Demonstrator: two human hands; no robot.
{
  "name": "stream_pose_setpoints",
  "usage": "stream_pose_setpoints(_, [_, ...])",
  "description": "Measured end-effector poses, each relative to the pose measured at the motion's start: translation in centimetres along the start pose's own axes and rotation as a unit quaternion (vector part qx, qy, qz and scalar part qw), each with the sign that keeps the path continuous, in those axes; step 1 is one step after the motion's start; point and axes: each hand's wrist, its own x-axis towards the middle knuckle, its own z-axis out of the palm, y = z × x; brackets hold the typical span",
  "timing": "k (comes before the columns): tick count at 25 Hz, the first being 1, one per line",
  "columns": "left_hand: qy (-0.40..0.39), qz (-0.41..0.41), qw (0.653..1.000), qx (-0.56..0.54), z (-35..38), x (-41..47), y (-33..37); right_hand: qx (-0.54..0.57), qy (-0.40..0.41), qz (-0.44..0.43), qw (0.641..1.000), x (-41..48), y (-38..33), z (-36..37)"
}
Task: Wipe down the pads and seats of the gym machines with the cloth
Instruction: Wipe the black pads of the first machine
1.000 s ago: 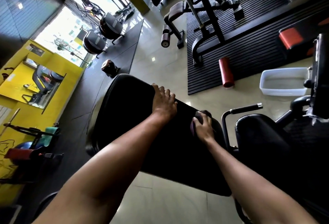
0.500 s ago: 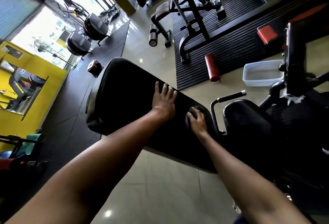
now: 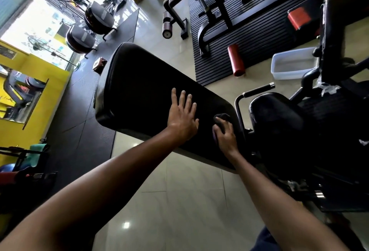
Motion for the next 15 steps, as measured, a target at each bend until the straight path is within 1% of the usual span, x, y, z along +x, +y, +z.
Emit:
stream_pose_setpoints(1, [0.003, 0.000, 1.000, 0.004, 0.0, 0.0, 0.1, -0.010, 0.000, 0.032, 0.999, 1.2, -0.5, -0.1])
stream_pose_setpoints(2, [0.006, -0.002, 1.000, 0.003, 0.0, 0.0, 0.0, -0.018, -0.002, 0.042, 0.999, 1.7, -1.5, 0.1])
stream_pose_setpoints(3, [0.008, -0.004, 1.000, 0.000, 0.1, 0.0, 0.0, -0.020, -0.003, 0.025, 0.999, 1.4, -2.4, 0.5])
stream_pose_setpoints(6, [0.012, 0.014, 1.000, -0.001, 0.2, -0.4, 0.1, -0.007, -0.013, -0.106, 0.994, -3.6, -3.3, 1.0])
stream_pose_setpoints(8, [0.003, 0.046, 0.999, -0.004, 0.4, -1.5, 0.8, 0.012, -0.014, -0.140, 0.990, -7.1, -1.4, 0.8])
stream_pose_setpoints(9, [0.002, 0.060, 0.998, -0.003, 0.6, -2.3, 1.2, 0.009, -0.004, -0.136, 0.991, -7.7, 0.0, 0.6])
stream_pose_setpoints(10, [0.004, 0.070, 0.998, 0.001, 0.8, -3.1, 1.5, 0.017, 0.011, -0.107, 0.994, -7.3, 1.0, 0.2])
stream_pose_setpoints(12, [0.013, 0.076, 0.997, 0.020, 1.2, -3.9, 1.6, 0.028, 0.045, -0.020, 0.998, -4.9, 2.4, -0.4])
stream_pose_setpoints(14, [0.015, 0.082, 0.995, 0.045, 1.3, -4.0, 1.6, 0.026, 0.045, 0.047, 0.998, -2.9, 2.0, -0.6])
stream_pose_setpoints(15, [0.016, 0.086, 0.995, 0.055, 1.4, -4.0, 1.7, 0.022, 0.038, 0.050, 0.998, -2.9, 1.3, -0.3])
